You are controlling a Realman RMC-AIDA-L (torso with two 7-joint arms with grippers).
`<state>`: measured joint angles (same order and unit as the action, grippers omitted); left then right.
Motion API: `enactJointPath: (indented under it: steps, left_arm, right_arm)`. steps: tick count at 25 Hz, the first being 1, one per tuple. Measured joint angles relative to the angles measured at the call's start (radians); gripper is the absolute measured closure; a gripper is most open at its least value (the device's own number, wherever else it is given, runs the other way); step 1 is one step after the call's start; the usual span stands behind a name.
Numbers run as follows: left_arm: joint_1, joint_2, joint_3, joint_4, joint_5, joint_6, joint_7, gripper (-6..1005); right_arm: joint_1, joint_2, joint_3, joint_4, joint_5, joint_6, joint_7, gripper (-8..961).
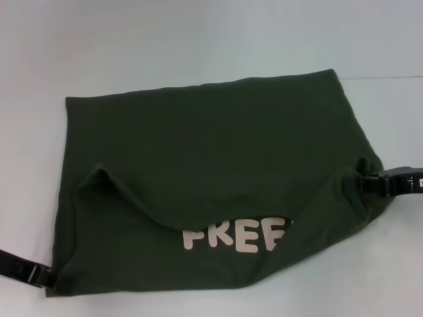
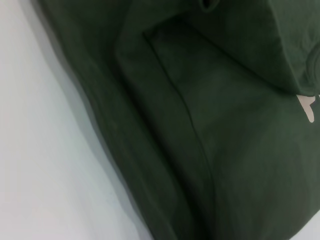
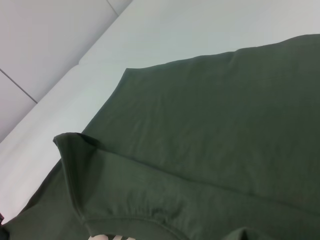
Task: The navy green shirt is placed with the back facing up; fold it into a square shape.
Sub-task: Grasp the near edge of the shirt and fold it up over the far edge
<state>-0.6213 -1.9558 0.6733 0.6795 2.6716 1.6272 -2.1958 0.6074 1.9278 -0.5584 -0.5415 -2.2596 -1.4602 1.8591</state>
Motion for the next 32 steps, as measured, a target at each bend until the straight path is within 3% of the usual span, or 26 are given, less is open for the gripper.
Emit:
enactJointPath:
  steps: [6, 12, 17, 32]
  left_arm:
    - [-0.004, 0.001, 0.01, 0.0, 0.001, 0.001, 0.003, 946]
    - [-0.012, 0.011, 0.009, 0.015, 0.0, 0.013, 0.015, 955]
    - [-0.034, 0.023, -0.012, 0.033, -0.008, 0.045, 0.046, 956]
    - [-0.087, 0.075, -0.167, 0.05, -0.101, -0.007, 0.079, 955]
  right_arm:
    - [0.001, 0.002, -0.009, 0.0, 0.0, 0.0, 0.0, 902]
    - [-0.002, 0.002, -0.012, 0.0, 0.0, 0.003, 0.0, 902]
    - [-0.014, -0.013, 0.01, 0.0, 0.005, -0.039, 0.001, 902]
    - [-0.045, -0.023, 0.142, -0.001, 0.01, -0.076, -0.003, 902]
